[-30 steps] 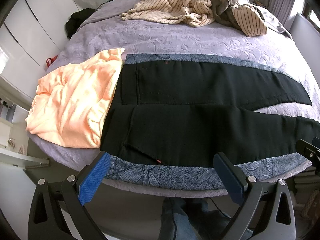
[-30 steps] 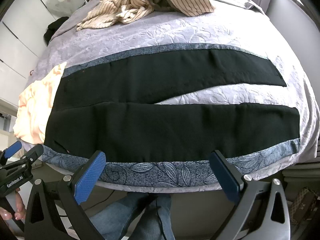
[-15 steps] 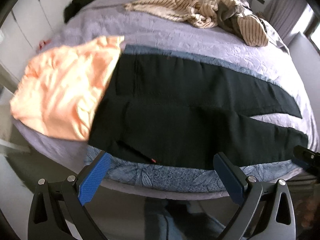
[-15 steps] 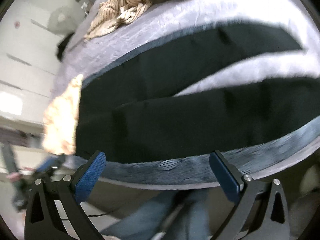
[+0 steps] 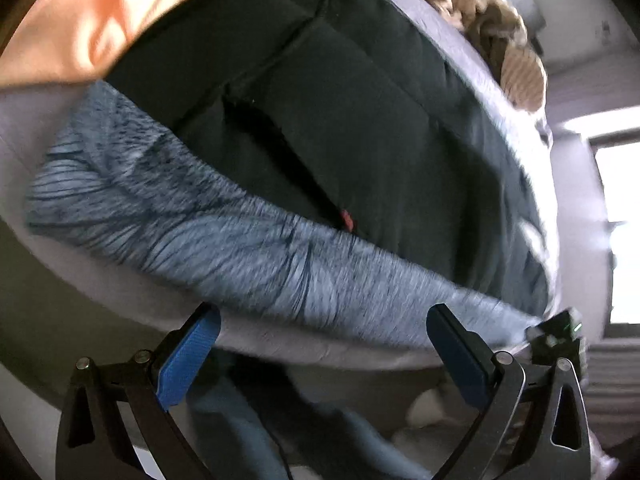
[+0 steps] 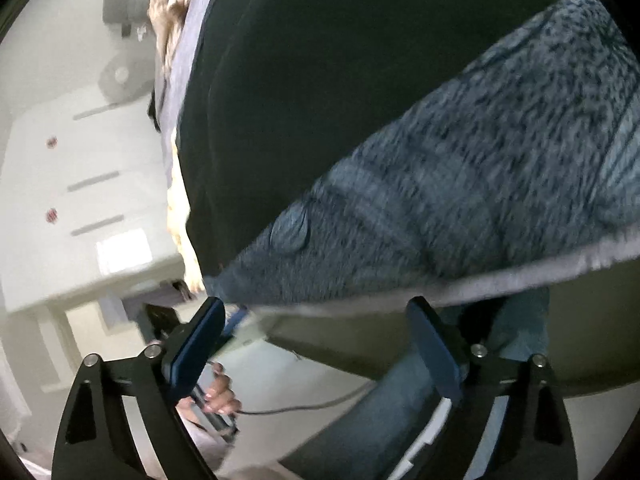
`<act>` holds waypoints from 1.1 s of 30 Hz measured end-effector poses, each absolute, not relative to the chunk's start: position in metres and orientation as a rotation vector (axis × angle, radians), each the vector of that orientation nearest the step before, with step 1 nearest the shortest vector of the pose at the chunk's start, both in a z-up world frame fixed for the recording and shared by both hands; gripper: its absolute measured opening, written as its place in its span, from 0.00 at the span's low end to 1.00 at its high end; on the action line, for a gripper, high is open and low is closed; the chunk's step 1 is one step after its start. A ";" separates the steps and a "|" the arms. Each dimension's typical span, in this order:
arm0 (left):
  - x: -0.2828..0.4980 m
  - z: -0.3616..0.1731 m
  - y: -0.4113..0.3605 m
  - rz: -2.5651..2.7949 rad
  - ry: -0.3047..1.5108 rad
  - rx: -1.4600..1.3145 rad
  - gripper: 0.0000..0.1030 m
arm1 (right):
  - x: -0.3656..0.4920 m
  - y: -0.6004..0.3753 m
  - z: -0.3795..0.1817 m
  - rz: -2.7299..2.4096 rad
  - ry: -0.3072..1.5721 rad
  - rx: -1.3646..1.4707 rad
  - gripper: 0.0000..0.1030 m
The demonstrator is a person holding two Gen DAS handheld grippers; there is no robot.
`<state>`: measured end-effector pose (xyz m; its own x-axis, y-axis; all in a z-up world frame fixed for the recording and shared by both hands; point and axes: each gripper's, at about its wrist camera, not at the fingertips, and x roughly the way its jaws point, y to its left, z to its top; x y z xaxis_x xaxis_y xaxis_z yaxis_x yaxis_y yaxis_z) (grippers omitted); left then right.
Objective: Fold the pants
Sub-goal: 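Grasp the waistband with the left tool while the right tool grasps it too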
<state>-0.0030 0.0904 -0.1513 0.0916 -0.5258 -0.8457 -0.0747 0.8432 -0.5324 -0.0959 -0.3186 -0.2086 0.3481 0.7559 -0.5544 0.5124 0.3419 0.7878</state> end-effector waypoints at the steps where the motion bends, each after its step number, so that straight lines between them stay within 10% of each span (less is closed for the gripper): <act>1: 0.001 -0.150 0.090 -0.362 1.439 -0.541 1.00 | -0.094 -0.320 -0.207 0.244 1.279 1.323 0.84; 6: 0.014 -0.137 0.078 -0.382 1.397 -0.561 0.92 | -0.076 -0.320 -0.193 0.276 1.189 1.364 0.72; 10: 0.020 -0.138 0.077 -0.363 1.421 -0.541 0.53 | -0.075 -0.325 -0.193 0.236 1.209 1.361 0.10; 12: 0.024 -0.142 0.078 -0.370 1.435 -0.552 0.30 | -0.075 -0.324 -0.192 0.231 1.215 1.347 0.09; 15: 0.026 -0.134 0.082 -0.350 1.427 -0.516 0.25 | -0.076 -0.333 -0.186 0.241 1.204 1.331 0.08; 33: 0.221 -0.045 0.025 -0.383 1.139 -0.292 0.25 | 0.141 -0.395 -0.065 0.346 1.005 1.019 0.08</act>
<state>0.2214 0.0249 -0.0451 0.3656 -0.4383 -0.8211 0.1463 0.8983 -0.4143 0.1410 -0.3952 -0.0647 0.5301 0.6596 -0.5328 0.1924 0.5184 0.8332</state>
